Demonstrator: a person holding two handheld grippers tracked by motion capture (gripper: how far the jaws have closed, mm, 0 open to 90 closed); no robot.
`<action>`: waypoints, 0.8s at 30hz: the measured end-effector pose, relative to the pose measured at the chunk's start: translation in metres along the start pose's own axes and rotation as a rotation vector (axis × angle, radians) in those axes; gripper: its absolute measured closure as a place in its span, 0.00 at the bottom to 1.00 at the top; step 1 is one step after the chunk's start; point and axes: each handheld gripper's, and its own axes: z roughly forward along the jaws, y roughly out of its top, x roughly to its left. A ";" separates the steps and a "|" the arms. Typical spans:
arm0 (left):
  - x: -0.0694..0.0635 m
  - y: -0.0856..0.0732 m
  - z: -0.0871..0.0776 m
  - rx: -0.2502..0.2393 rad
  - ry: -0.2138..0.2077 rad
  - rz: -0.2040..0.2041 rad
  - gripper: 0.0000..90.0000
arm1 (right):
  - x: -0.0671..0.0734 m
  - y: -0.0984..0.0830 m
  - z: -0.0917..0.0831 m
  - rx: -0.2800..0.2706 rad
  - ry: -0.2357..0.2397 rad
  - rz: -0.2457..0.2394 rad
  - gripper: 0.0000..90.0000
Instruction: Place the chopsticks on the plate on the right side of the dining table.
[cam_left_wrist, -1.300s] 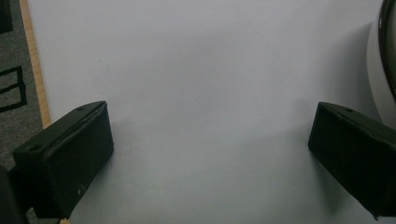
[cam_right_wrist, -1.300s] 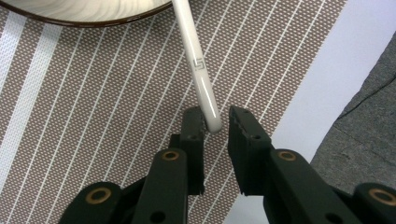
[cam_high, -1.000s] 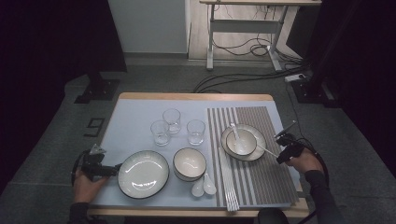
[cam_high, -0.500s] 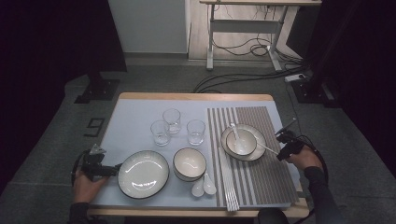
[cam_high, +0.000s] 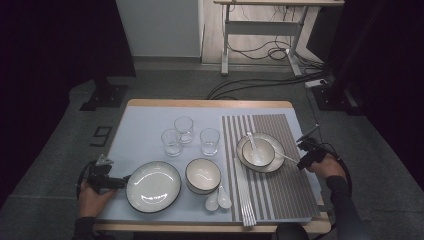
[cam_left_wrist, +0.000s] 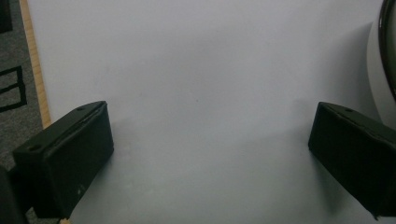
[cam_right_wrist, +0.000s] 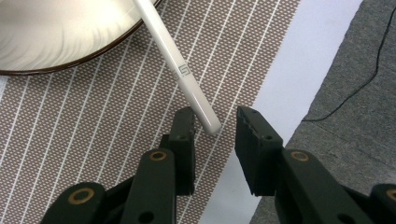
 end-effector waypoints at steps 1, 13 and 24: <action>0.000 0.000 0.000 0.000 0.000 0.000 0.00 | 0.000 0.000 0.000 -0.003 -0.004 0.002 0.76; 0.000 0.000 0.000 0.000 0.000 0.000 0.00 | -0.005 0.004 0.002 -0.008 -0.017 0.011 0.76; 0.000 0.000 0.000 0.000 0.000 0.000 0.00 | -0.004 0.005 0.004 -0.022 -0.013 0.002 0.76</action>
